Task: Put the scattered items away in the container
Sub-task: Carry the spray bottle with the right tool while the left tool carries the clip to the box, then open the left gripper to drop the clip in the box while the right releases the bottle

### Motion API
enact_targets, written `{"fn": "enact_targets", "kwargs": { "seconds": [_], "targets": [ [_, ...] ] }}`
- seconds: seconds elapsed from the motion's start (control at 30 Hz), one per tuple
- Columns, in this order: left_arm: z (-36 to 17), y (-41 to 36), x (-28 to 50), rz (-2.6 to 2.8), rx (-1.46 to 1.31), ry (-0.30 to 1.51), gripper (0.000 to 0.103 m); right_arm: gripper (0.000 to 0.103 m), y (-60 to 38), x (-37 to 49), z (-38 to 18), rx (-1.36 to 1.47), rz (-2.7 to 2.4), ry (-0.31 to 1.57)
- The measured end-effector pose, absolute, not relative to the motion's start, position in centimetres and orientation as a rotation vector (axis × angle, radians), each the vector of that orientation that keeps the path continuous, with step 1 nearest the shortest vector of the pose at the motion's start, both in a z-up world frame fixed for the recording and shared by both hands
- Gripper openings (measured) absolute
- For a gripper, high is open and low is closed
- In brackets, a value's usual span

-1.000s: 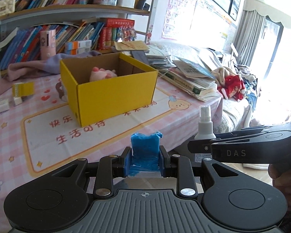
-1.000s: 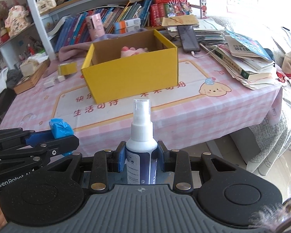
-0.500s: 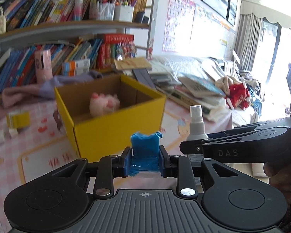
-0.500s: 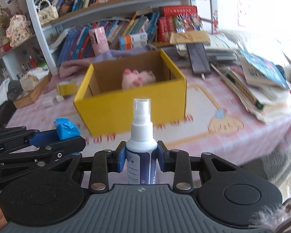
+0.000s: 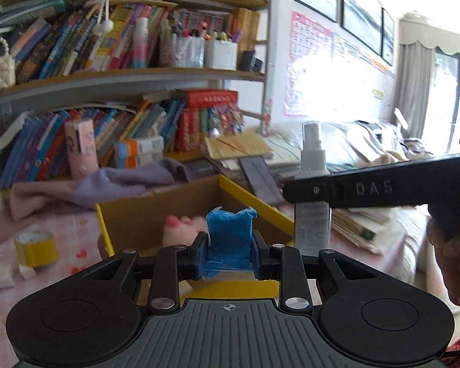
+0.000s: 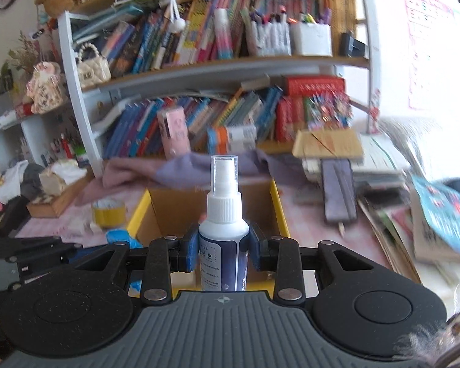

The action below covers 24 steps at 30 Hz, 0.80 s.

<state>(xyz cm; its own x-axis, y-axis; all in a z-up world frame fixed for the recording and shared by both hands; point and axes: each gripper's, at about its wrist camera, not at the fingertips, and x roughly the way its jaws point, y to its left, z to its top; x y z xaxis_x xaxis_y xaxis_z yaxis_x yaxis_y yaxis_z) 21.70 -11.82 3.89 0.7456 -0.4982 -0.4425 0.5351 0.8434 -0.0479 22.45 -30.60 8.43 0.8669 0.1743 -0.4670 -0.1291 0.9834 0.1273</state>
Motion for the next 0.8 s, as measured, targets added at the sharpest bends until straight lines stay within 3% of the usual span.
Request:
{"fn": "enact_targets", "kwargs": {
  "seconds": [0.23,0.8],
  "targets": [
    [3.3,-13.4,25.5,-0.467,0.096,0.488,0.027,0.031,-31.5,28.1,7.2,0.081,0.248,0.534],
    [-3.2,-15.9,31.5,-0.314,0.195,0.796,0.027,0.031,-30.6,34.6,-1.6,-0.036,0.405,0.849]
  ]
}}
